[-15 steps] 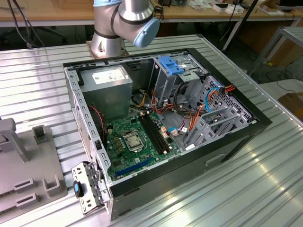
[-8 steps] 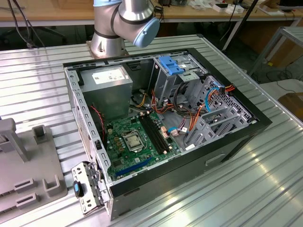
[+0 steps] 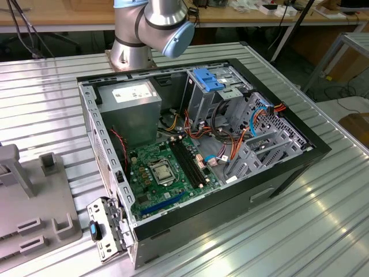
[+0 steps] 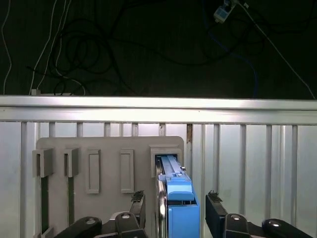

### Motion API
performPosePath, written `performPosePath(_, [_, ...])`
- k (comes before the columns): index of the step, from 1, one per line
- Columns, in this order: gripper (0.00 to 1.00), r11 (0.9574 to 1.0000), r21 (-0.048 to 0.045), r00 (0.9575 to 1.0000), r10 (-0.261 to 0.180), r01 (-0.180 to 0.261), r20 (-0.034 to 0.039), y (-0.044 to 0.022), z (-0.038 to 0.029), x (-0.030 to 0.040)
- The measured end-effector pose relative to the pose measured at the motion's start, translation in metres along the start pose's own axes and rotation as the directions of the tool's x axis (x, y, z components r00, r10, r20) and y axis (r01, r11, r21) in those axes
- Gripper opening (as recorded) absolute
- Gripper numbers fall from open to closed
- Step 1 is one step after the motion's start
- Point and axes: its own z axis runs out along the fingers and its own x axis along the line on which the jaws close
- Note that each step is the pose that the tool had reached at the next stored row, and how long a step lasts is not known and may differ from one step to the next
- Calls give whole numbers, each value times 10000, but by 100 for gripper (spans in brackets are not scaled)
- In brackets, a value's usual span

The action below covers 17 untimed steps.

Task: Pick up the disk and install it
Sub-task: 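Pick up the disk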

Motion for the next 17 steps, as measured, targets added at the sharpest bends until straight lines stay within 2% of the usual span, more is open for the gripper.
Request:
performPosePath(1, [58,10000,2,10000,2,-2,1,0,1,0])
performPosePath(2, [51,10000,3,10000,5,-5,2,1,2,0])
performPosePath(6, [51,10000,3,10000,25,-25,-41,2,2,-15])
performPosePath(8, [51,10000,5,10000,42,-42,-52,1,3,-50])
performPosePath(17, [51,10000,5,10000,53,-53,-53,2,3,-33])
